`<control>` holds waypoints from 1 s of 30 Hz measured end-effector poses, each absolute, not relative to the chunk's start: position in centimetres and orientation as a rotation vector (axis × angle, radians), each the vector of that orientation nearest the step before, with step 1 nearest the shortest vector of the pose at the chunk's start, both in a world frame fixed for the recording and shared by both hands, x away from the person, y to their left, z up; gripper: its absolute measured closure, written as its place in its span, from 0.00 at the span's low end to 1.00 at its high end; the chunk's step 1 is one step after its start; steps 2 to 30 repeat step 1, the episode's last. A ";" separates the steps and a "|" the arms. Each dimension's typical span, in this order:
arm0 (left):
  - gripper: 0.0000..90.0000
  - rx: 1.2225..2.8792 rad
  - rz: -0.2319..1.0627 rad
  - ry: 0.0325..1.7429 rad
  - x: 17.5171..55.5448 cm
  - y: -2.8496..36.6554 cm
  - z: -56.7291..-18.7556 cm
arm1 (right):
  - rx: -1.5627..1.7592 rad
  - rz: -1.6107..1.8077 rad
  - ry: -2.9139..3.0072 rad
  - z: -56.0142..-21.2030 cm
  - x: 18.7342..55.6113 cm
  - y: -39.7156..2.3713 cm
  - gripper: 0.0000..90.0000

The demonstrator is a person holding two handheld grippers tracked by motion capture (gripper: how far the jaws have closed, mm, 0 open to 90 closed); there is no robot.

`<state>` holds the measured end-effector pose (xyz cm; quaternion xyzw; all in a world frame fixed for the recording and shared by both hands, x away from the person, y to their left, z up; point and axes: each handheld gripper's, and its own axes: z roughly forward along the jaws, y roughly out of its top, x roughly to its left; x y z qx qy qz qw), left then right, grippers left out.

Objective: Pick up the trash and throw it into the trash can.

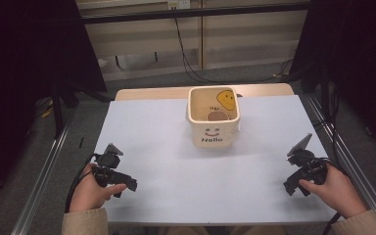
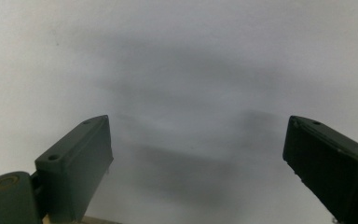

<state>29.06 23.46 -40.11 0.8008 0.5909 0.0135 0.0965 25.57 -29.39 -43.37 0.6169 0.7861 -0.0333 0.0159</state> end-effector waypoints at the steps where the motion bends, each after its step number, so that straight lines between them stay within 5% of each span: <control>1: 0.03 2.372 0.039 1.753 29.1 23.4 -40.1 | 1.919 -0.098 2.443 -43.3 25.5 -29.4 0.09; 30: 0.03 2.372 0.039 1.753 29.1 23.4 -40.1 | 1.919 -0.098 2.443 -43.3 25.5 -29.4 0.09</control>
